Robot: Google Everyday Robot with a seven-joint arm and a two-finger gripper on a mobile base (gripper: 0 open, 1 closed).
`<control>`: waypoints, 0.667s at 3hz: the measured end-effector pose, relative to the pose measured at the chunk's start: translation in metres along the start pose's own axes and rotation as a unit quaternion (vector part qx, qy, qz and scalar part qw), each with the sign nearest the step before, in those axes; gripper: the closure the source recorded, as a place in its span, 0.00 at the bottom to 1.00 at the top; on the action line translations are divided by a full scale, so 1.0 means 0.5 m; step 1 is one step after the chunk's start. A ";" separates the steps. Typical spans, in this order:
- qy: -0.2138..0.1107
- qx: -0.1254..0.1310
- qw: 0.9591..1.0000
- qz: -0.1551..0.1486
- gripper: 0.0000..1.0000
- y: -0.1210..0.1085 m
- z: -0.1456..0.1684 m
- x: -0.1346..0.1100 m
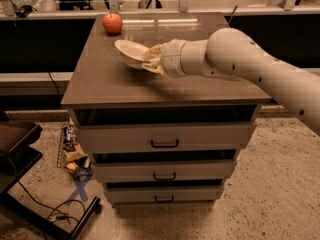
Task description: Move paper bowl near apple
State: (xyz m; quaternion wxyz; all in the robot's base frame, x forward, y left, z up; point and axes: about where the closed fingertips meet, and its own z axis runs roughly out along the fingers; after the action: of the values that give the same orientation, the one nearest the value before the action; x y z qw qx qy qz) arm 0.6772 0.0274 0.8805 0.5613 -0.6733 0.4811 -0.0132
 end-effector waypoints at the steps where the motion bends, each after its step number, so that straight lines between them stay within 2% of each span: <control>1: 0.017 -0.009 0.998 -0.061 1.00 -0.059 0.008 -0.003; 2: 0.045 -0.030 0.991 -0.126 1.00 -0.152 0.031 0.024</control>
Offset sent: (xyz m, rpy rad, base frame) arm 0.1305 -0.0223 0.1044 -0.3887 -0.2494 0.0660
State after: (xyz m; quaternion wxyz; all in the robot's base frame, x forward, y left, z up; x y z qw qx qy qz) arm 0.7406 0.0237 0.9268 0.5125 -0.7437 0.4176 -0.1000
